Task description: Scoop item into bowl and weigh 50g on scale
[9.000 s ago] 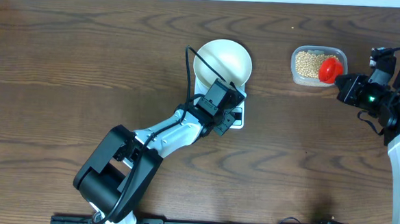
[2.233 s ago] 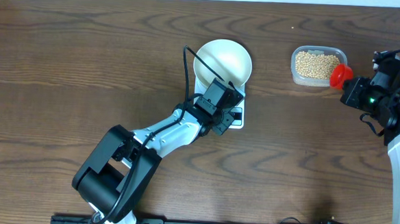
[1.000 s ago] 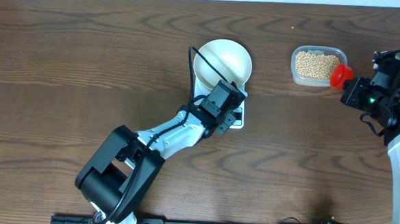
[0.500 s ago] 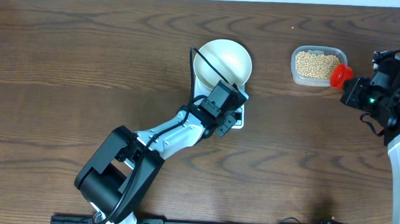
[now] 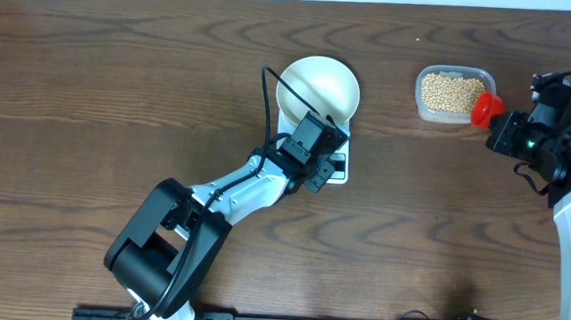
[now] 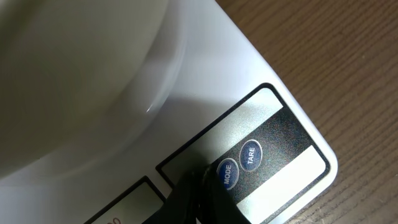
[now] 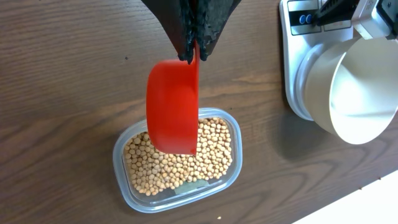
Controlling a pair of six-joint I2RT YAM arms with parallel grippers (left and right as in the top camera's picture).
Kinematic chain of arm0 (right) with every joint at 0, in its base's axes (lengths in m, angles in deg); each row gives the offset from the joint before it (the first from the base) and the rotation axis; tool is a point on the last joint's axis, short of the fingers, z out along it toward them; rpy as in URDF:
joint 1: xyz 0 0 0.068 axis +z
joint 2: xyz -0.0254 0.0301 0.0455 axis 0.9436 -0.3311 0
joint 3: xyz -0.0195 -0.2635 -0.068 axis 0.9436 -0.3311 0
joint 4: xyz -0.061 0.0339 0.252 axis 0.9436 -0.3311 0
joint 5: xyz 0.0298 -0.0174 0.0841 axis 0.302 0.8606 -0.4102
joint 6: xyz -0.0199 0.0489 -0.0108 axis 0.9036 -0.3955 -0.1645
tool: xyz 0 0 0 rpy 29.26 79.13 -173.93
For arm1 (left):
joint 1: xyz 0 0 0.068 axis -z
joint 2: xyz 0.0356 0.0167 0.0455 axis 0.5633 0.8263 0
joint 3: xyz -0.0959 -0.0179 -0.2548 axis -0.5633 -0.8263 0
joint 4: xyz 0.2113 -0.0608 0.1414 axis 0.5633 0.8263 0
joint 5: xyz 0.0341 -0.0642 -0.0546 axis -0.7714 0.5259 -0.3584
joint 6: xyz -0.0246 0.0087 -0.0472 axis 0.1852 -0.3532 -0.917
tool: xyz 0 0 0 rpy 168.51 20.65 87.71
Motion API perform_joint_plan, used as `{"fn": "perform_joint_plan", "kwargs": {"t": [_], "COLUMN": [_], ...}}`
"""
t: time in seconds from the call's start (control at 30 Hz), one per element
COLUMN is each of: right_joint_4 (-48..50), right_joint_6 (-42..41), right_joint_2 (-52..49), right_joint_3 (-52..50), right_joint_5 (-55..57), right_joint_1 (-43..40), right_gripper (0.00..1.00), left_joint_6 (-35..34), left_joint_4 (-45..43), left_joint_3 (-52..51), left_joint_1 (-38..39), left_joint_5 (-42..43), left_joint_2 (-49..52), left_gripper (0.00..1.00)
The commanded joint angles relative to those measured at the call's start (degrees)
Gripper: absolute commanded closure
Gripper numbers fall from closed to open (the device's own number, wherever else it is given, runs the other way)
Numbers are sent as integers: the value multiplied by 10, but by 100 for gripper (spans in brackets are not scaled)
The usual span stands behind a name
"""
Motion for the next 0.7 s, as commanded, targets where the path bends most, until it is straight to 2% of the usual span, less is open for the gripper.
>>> {"fn": "perform_joint_plan", "kwargs": {"t": [0.0, 0.67], "right_joint_4": [-1, -1], "right_joint_6": [8, 10], "right_joint_2": [2, 2], "right_joint_3": [2, 2], "right_joint_5": [1, 3], "right_joint_1": [-3, -3], "right_gripper": [99, 99], "left_joint_6": [-3, -3], "left_joint_4": [23, 23], "left_joint_3": [-24, -24], "left_joint_1": [-12, -12], "left_joint_5": [-23, -23], "left_joint_2": [23, 43], "left_gripper": [93, 93]}}
